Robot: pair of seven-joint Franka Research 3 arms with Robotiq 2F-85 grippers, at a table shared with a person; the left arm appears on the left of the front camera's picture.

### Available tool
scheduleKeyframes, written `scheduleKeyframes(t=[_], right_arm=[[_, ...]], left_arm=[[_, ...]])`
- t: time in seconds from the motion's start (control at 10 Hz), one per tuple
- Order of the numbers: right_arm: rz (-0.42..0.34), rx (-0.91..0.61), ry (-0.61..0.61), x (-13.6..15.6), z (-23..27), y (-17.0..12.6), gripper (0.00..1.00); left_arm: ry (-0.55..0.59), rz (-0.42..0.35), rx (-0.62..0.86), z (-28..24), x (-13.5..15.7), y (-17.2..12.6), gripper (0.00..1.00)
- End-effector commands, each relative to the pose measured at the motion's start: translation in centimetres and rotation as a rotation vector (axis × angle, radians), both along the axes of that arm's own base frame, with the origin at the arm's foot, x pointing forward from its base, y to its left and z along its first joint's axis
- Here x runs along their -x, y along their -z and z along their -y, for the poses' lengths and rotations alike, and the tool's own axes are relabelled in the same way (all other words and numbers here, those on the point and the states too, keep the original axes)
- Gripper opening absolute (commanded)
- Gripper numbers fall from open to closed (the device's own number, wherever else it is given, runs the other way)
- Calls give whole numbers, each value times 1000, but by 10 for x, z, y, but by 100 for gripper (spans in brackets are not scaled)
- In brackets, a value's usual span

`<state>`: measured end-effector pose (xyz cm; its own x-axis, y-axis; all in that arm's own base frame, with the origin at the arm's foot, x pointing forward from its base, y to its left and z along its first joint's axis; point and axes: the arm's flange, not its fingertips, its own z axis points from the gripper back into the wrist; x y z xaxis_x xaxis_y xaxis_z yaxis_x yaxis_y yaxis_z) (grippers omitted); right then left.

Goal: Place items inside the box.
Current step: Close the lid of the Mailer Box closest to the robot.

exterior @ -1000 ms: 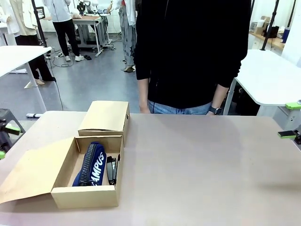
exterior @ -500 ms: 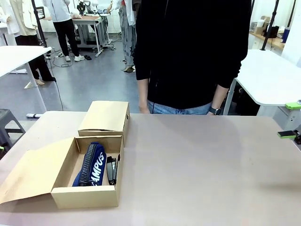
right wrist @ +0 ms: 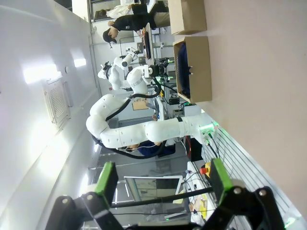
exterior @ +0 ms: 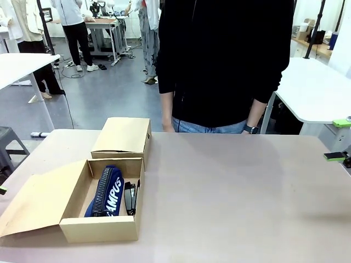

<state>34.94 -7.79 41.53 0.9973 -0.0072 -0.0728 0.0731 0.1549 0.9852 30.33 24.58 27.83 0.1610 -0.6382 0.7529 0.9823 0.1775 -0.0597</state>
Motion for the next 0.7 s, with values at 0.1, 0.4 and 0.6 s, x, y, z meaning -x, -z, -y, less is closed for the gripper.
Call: scheduleKeyframes(t=[0.1, 0.4, 0.6], right_arm=[[-18, -9, 1, -1, 1, -7, 100], [-18, -9, 1, -1, 1, -7, 100], [-18, -9, 1, -1, 1, -7, 100]], left_arm=[[55, -19, -19, 3, -5, 7, 100], [143, -77, 2, 25, -16, 21, 100], [186, -97, 9, 41, -22, 29, 100]])
